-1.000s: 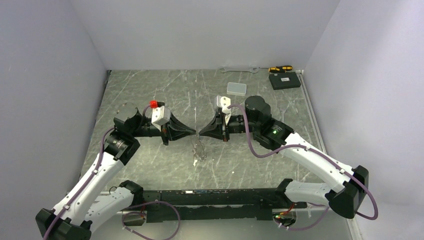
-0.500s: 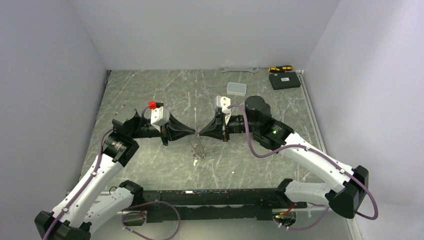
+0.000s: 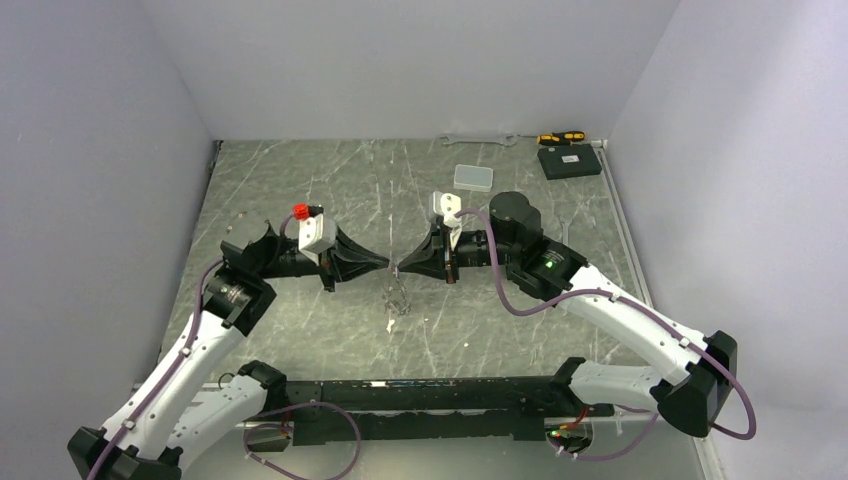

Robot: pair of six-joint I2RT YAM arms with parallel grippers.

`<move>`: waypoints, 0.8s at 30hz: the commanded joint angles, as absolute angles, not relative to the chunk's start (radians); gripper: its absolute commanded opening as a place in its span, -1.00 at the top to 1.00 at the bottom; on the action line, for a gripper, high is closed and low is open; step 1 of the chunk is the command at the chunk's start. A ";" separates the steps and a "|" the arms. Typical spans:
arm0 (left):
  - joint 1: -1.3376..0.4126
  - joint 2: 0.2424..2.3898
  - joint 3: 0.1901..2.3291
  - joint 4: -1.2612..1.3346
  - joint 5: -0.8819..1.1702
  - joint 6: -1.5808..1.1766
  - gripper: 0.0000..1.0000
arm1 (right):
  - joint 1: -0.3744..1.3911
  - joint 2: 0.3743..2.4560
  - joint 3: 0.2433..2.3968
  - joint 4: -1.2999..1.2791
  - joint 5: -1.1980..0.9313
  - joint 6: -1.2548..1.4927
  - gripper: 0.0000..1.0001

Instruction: Put the keys on the keyring

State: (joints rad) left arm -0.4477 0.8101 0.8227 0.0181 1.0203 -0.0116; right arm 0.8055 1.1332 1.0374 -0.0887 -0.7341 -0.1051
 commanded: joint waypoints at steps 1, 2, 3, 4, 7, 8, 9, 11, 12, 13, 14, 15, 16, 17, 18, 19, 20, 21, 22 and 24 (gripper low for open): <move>-0.439 0.782 0.827 0.060 0.996 -0.012 1.00 | 0.804 1.130 1.040 -0.083 -0.742 -0.118 1.00; -0.438 0.780 0.827 0.060 0.994 -0.012 1.00 | 0.804 1.129 1.040 -0.084 -0.742 -0.118 1.00; -0.436 0.779 0.827 0.062 0.992 -0.012 1.00 | 0.804 1.129 1.039 -0.084 -0.742 -0.119 1.00; -0.436 0.779 0.827 0.063 0.990 -0.012 1.00 | 0.804 1.129 1.037 -0.083 -0.742 -0.118 1.00; -0.433 0.776 0.825 0.061 0.981 -0.012 1.00 | 0.805 1.132 1.037 -0.084 -0.742 -0.119 1.00; -0.433 0.775 0.825 0.062 0.980 -0.012 1.00 | 0.804 1.132 1.036 -0.084 -0.741 -0.119 1.00; -0.433 0.775 0.824 0.063 0.977 -0.012 1.00 | 0.804 1.132 1.034 -0.084 -0.740 -0.120 1.00; -0.431 0.773 0.823 0.067 0.974 -0.012 1.00 | 0.804 1.132 1.033 -0.081 -0.739 -0.118 1.00; -0.430 0.772 0.822 0.070 0.973 -0.012 1.00 | 0.804 1.132 1.032 -0.081 -0.739 -0.118 1.00; -0.430 0.772 0.822 0.071 0.969 -0.012 1.00 | 0.804 1.132 1.031 -0.080 -0.739 -0.118 1.00; -0.428 0.769 0.821 0.073 0.967 -0.012 1.00 | 0.804 1.132 1.031 -0.078 -0.737 -0.117 1.00; -0.428 0.768 0.820 0.076 0.961 -0.014 1.00 | 0.804 1.131 1.030 -0.077 -0.736 -0.117 1.00; -0.426 0.765 0.818 0.081 0.954 -0.016 1.00 | 0.805 1.131 1.029 -0.075 -0.736 -0.116 1.00; -0.424 0.761 0.816 0.085 0.941 -0.022 1.00 | 0.804 1.131 1.028 -0.072 -0.736 -0.115 1.00; -0.422 0.760 0.814 0.091 0.927 -0.029 1.00 | 0.805 1.131 1.026 -0.067 -0.736 -0.114 1.00; -0.419 0.756 0.812 0.100 0.913 -0.036 1.00 | 0.804 1.132 1.025 -0.060 -0.736 -0.111 1.00; -0.417 0.753 0.808 0.114 0.896 -0.052 1.00 | 0.804 1.132 1.021 -0.044 -0.730 -0.105 1.00; -0.412 0.749 0.800 0.141 0.885 -0.078 1.00 | 0.804 1.132 1.017 -0.021 -0.720 -0.094 1.00; -0.408 0.743 0.789 0.178 0.884 -0.105 1.00 | 0.806 1.135 1.014 -0.007 -0.710 -0.085 1.00; -0.401 0.735 0.771 0.242 0.872 -0.158 1.00 | 0.807 1.141 1.015 0.042 -0.686 -0.068 1.00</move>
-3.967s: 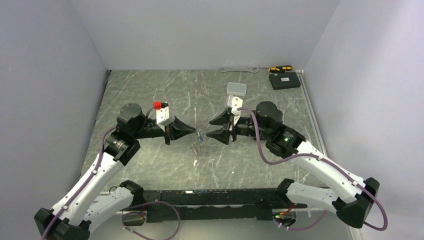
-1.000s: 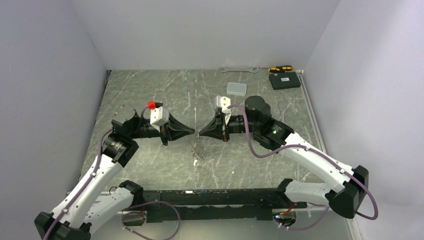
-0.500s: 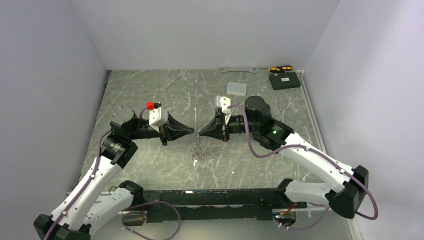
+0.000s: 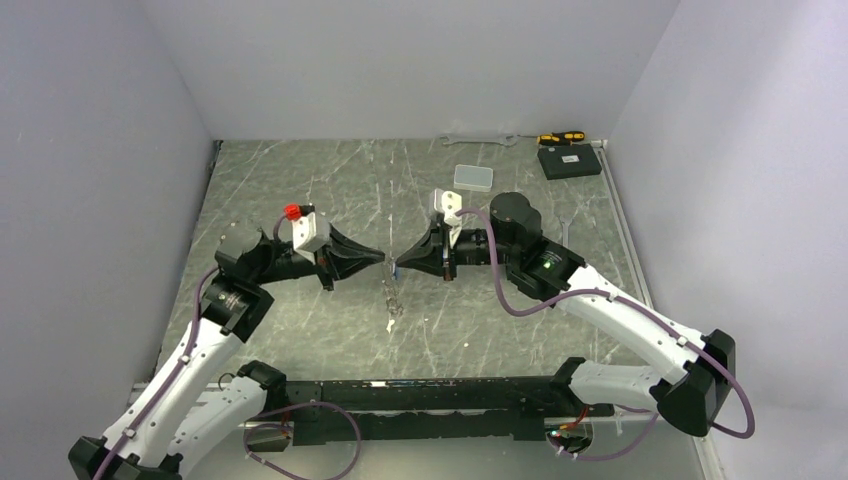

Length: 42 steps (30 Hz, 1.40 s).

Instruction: Put the keys on the keyring

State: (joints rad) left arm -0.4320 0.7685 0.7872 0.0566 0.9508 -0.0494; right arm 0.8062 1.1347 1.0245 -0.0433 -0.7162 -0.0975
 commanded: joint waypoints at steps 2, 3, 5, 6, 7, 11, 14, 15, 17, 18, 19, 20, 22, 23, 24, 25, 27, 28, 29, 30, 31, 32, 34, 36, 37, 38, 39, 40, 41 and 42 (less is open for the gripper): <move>-0.399 0.725 0.758 0.289 0.838 -0.195 1.00 | 0.811 1.149 1.013 0.087 -0.669 -0.056 1.00; -0.397 0.718 0.750 0.309 0.819 -0.215 1.00 | 0.811 1.152 1.010 0.108 -0.659 -0.048 1.00; -0.397 0.703 0.737 0.346 0.778 -0.245 1.00 | 0.814 1.163 1.011 0.135 -0.645 -0.040 1.00; -0.397 0.694 0.729 0.360 0.752 -0.258 1.00 | 0.816 1.169 1.012 0.145 -0.635 -0.037 1.00; -0.398 0.686 0.722 0.376 0.728 -0.272 1.00 | 0.817 1.173 1.012 0.152 -0.625 -0.036 1.00; -0.398 0.657 0.675 0.457 0.596 -0.331 1.00 | 0.835 1.182 1.011 0.180 -0.549 -0.049 1.00; -0.399 0.647 0.640 0.519 0.499 -0.383 1.00 | 0.860 1.192 1.010 0.193 -0.472 -0.070 1.00; -0.398 0.645 0.632 0.536 0.474 -0.393 1.00 | 0.866 1.197 1.007 0.199 -0.454 -0.077 1.00; -0.398 0.643 0.625 0.559 0.436 -0.405 1.00 | 0.877 1.206 1.002 0.208 -0.426 -0.082 1.00; -0.398 0.642 0.623 0.569 0.423 -0.407 1.00 | 0.881 1.212 1.002 0.210 -0.424 -0.084 1.00; -0.398 0.640 0.621 0.579 0.407 -0.409 1.00 | 0.886 1.219 1.000 0.213 -0.424 -0.083 1.00; -0.399 0.640 0.619 0.590 0.398 -0.413 1.00 | 0.890 1.224 1.001 0.212 -0.424 -0.082 1.00; -0.398 0.642 0.623 0.594 0.381 -0.413 1.00 | 0.899 1.234 1.002 0.213 -0.422 -0.081 1.00; -0.398 0.645 0.621 0.606 0.380 -0.418 1.00 | 0.902 1.237 1.000 0.214 -0.423 -0.080 1.00; -0.399 0.647 0.617 0.620 0.379 -0.423 1.00 | 0.904 1.241 1.002 0.213 -0.425 -0.081 1.00; -0.399 0.648 0.615 0.629 0.374 -0.428 1.00 | 0.909 1.245 1.005 0.209 -0.422 -0.083 1.00; -0.398 0.652 0.610 0.642 0.376 -0.438 1.00 | 0.919 1.252 1.013 0.186 -0.405 -0.094 0.83; -0.399 0.653 0.610 0.638 0.378 -0.435 1.00 | 0.922 1.253 1.020 0.170 -0.392 -0.104 0.63; -0.398 0.651 0.615 0.625 0.381 -0.429 1.00 | 0.923 1.252 1.024 0.149 -0.378 -0.112 0.44; -0.398 0.648 0.619 0.608 0.385 -0.419 1.00 | 0.923 1.246 1.024 0.133 -0.361 -0.118 0.29; -0.399 0.642 0.626 0.588 0.394 -0.407 1.00 | 0.923 1.235 1.018 0.121 -0.338 -0.123 0.20; -0.398 0.638 0.634 0.570 0.411 -0.393 1.00 | 0.923 1.219 1.007 0.114 -0.317 -0.129 0.13; -0.398 0.631 0.663 0.503 0.455 -0.361 1.00 | 0.923 1.179 0.983 0.109 -0.277 -0.143 0.07; -0.399 0.626 0.695 0.419 0.505 -0.335 1.00 | 0.923 1.139 0.967 0.094 -0.253 -0.153 0.06; -0.399 0.627 0.707 0.381 0.528 -0.324 1.00 | 0.923 1.121 0.963 0.085 -0.238 -0.159 0.06; -0.399 0.625 0.721 0.343 0.548 -0.313 1.00 | 0.923 1.104 0.959 0.078 -0.231 -0.164 0.06; -0.398 0.627 0.732 0.305 0.574 -0.296 1.00 | 0.923 1.085 0.957 0.071 -0.224 -0.169 0.06; -0.399 0.627 0.747 0.271 0.603 -0.280 1.00 | 0.923 1.071 0.959 0.061 -0.222 -0.174 0.06; -0.399 0.630 0.761 0.232 0.639 -0.261 1.00 | 0.922 1.058 0.961 0.052 -0.224 -0.177 0.06; -0.399 0.634 0.777 0.197 0.694 -0.246 1.00 | 0.922 1.042 0.963 0.044 -0.231 -0.180 0.06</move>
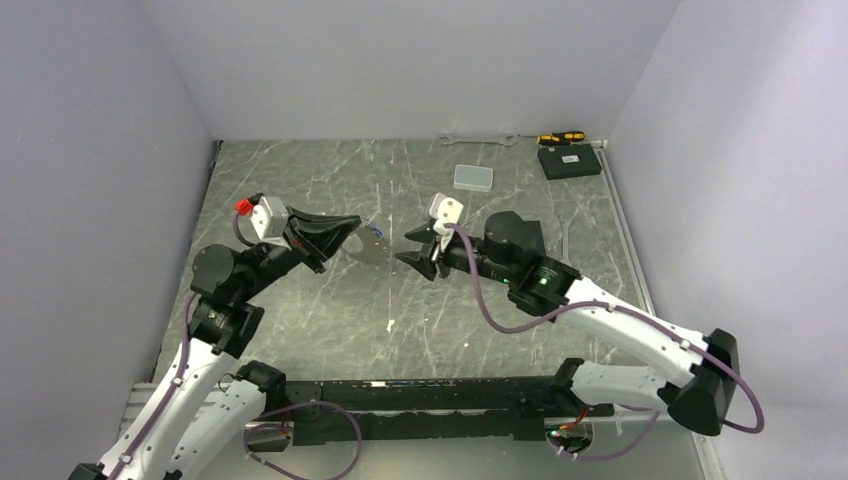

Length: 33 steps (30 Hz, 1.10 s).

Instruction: Put the keys on the keyring

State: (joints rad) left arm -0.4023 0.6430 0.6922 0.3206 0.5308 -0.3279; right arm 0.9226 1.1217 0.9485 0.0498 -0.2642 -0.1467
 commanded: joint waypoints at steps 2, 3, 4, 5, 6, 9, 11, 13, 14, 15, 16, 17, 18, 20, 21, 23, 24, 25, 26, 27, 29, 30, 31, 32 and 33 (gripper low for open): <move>-0.398 0.643 0.813 0.129 0.779 -0.205 1.00 | 0.922 1.014 0.962 0.037 -0.252 -0.184 0.06; -0.399 0.647 0.832 0.099 0.818 -0.190 1.00 | 0.921 1.001 0.962 0.033 -0.268 -0.185 0.06; -0.398 0.650 0.847 0.069 0.855 -0.171 1.00 | 0.920 0.992 0.964 0.028 -0.286 -0.189 0.05; -0.399 0.654 0.862 0.043 0.892 -0.155 1.00 | 0.920 0.987 0.967 0.018 -0.305 -0.192 0.05; -0.398 0.658 0.874 0.023 0.921 -0.143 1.00 | 0.920 0.984 0.970 0.008 -0.324 -0.195 0.05; -0.398 0.673 0.902 -0.033 1.023 -0.118 1.00 | 0.920 0.991 0.999 -0.070 -0.394 -0.223 0.04; -0.398 0.689 0.925 -0.071 1.073 -0.098 1.00 | 0.920 0.992 1.017 -0.102 -0.424 -0.230 0.04; -0.398 0.701 0.936 -0.091 1.095 -0.089 1.00 | 0.920 0.985 1.021 -0.116 -0.473 -0.229 0.04; -0.399 0.706 0.937 -0.090 1.102 -0.091 1.00 | 0.920 0.983 1.025 -0.126 -0.519 -0.226 0.04; -0.398 0.708 0.934 -0.078 1.109 -0.096 1.00 | 0.920 0.986 1.029 -0.131 -0.557 -0.222 0.04; -0.398 0.709 0.926 -0.061 1.113 -0.108 1.00 | 0.920 0.988 1.031 -0.132 -0.590 -0.213 0.04; -0.399 0.709 0.917 -0.034 1.114 -0.123 1.00 | 0.920 0.993 1.031 -0.128 -0.618 -0.203 0.04; -0.398 0.709 0.906 -0.012 1.114 -0.139 1.00 | 0.920 0.997 1.031 -0.122 -0.641 -0.195 0.04; -0.399 0.709 0.887 0.051 1.109 -0.170 1.00 | 0.920 1.008 1.027 -0.106 -0.662 -0.177 0.04; -0.399 0.710 0.880 0.071 1.110 -0.182 1.00 | 0.920 1.011 1.022 -0.091 -0.667 -0.166 0.04; -0.398 0.712 0.868 0.106 1.112 -0.204 1.00 | 0.920 1.014 1.007 -0.048 -0.669 -0.144 0.03; -0.399 0.714 0.866 0.117 1.112 -0.212 1.00 | 0.920 1.015 1.001 -0.020 -0.667 -0.134 0.04; -0.399 0.716 0.862 0.128 1.112 -0.219 1.00 | 0.920 1.015 0.994 -0.006 -0.660 -0.119 0.04; -0.399 0.716 0.860 0.134 1.113 -0.224 1.00 | 0.920 1.018 0.988 0.027 -0.653 -0.110 0.04; -0.399 0.717 0.858 0.138 1.112 -0.230 1.00 | 0.920 1.021 0.984 0.045 -0.645 -0.102 0.04; -0.398 0.719 0.855 0.149 1.107 -0.240 1.00 | 0.920 1.029 0.976 0.082 -0.636 -0.080 0.04; -0.399 0.719 0.852 0.156 1.104 -0.245 1.00 | 0.920 1.033 0.970 0.100 -0.637 -0.068 0.03; -0.399 0.717 0.849 0.165 1.099 -0.252 1.00 | 0.920 1.040 0.965 0.119 -0.646 -0.056 0.03; -0.399 0.715 0.845 0.173 1.094 -0.260 1.00 | 0.920 1.043 0.960 0.138 -0.653 -0.043 0.03; -0.399 0.713 0.842 0.182 1.089 -0.265 1.00 | 0.922 1.048 0.954 0.152 -0.656 -0.032 0.03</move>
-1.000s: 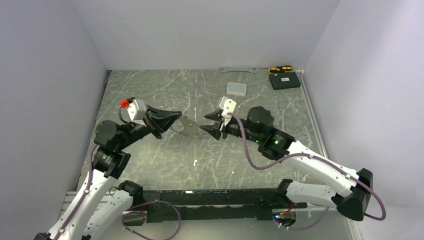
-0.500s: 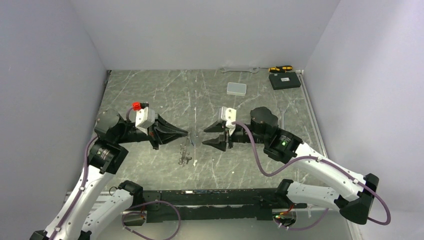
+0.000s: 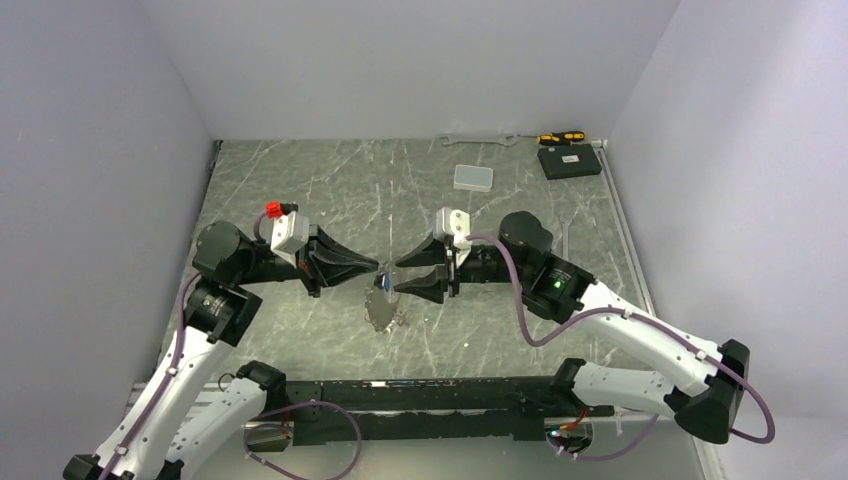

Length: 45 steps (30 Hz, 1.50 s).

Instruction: Put the keys on the keyring

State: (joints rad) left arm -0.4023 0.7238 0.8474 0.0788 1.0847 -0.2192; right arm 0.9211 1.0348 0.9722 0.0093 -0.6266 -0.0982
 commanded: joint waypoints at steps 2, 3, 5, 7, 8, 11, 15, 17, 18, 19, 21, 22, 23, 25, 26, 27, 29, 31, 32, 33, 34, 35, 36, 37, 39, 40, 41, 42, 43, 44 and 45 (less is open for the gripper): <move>-0.399 0.710 0.835 0.195 1.082 -0.276 1.00 | 0.922 1.055 0.944 0.179 -0.659 -0.012 0.03; -0.399 0.709 0.832 0.200 1.076 -0.278 1.00 | 0.922 1.058 0.940 0.189 -0.660 -0.004 0.03; -0.399 0.707 0.828 0.199 1.055 -0.279 1.00 | 0.922 1.064 0.937 0.197 -0.662 -0.002 0.03; -0.399 0.706 0.824 0.200 1.033 -0.279 1.00 | 0.923 1.070 0.932 0.206 -0.668 0.029 0.03; -0.399 0.706 0.821 0.206 1.027 -0.281 1.00 | 0.924 1.071 0.928 0.217 -0.671 0.041 0.03; -0.399 0.708 0.809 0.238 1.007 -0.297 1.00 | 0.928 1.076 0.913 0.254 -0.662 0.065 0.04; -0.399 0.715 0.799 0.262 0.978 -0.312 1.00 | 0.931 1.082 0.905 0.278 -0.625 0.089 0.05; -0.399 0.720 0.797 0.263 0.963 -0.313 1.00 | 0.932 1.092 0.910 0.271 -0.599 0.092 0.09; -0.399 0.721 0.794 0.268 0.958 -0.316 1.00 | 0.934 1.095 0.914 0.264 -0.585 0.092 0.11; -0.399 0.720 0.792 0.273 0.952 -0.319 1.00 | 0.935 1.099 0.917 0.257 -0.575 0.090 0.13; -0.399 0.719 0.785 0.283 0.939 -0.324 1.00 | 0.938 1.106 0.919 0.247 -0.559 0.087 0.15; -0.399 0.718 0.783 0.286 0.934 -0.325 1.00 | 0.941 1.109 0.920 0.242 -0.551 0.086 0.16; -0.399 0.718 0.781 0.289 0.931 -0.327 1.00 | 0.943 1.111 0.920 0.239 -0.538 0.084 0.17; -0.399 0.719 0.779 0.295 0.925 -0.328 1.00 | 0.948 1.115 0.920 0.230 -0.513 0.081 0.22; -0.399 0.721 0.778 0.298 0.924 -0.329 1.00 | 0.952 1.115 0.921 0.225 -0.502 0.077 0.25; -0.399 0.722 0.777 0.302 0.923 -0.333 1.00 | 0.954 1.115 0.922 0.222 -0.491 0.073 0.29; -0.399 0.726 0.776 0.308 0.924 -0.335 1.00 | 0.958 1.115 0.922 0.217 -0.477 0.066 0.45; -0.399 0.730 0.776 0.311 0.923 -0.337 1.00 | 0.963 1.115 0.925 0.209 -0.466 0.057 0.67; -0.399 0.731 0.776 0.311 0.923 -0.336 1.00 | 0.965 1.114 0.927 0.202 -0.460 0.051 0.81; -0.399 0.732 0.777 0.311 0.922 -0.336 1.00 | 0.967 1.113 0.929 0.193 -0.454 0.044 0.92; -0.399 0.730 0.778 0.309 0.920 -0.334 1.00 | 0.970 1.110 0.931 0.185 -0.448 0.036 1.00; -0.399 0.730 0.778 0.306 0.920 -0.332 1.00 | 0.972 1.108 0.932 0.176 -0.440 0.028 1.00; -0.399 0.730 0.780 0.299 0.920 -0.329 1.00 | 0.973 1.102 0.935 0.166 -0.430 0.021 1.00; -0.399 0.729 0.781 0.293 0.919 -0.324 1.00 | 0.974 1.097 0.937 0.155 -0.421 0.012 1.00; -0.399 0.730 0.782 0.281 0.920 -0.317 1.00 | 0.975 1.083 0.941 0.135 -0.407 0.009 1.00; -0.399 0.730 0.782 0.276 0.920 -0.312 1.00 | 0.976 1.074 0.944 0.125 -0.400 -0.017 1.00; -0.399 0.729 0.781 0.272 0.922 -0.309 1.00 | 0.976 1.066 0.946 0.117 -0.393 -0.027 1.00; -0.399 0.730 0.780 0.268 0.923 -0.307 1.00 | 0.976 1.056 0.950 0.106 -0.385 -0.033 1.00; -0.399 0.731 0.781 0.266 0.926 -0.306 1.00 | 0.974 1.048 0.955 0.096 -0.380 -0.040 1.00; -0.399 0.732 0.781 0.264 0.928 -0.304 1.00 | 0.974 1.041 0.962 0.083 -0.374 -0.048 1.00; -0.399 0.733 0.781 0.263 0.931 -0.303 1.00 | 0.975 1.034 0.969 0.071 -0.368 -0.055 1.00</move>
State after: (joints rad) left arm -0.4023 0.7368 0.7715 0.2272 0.9367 -0.3161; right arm 0.9707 1.0832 0.9112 0.1211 -0.4107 -0.0032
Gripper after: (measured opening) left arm 0.007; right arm 0.038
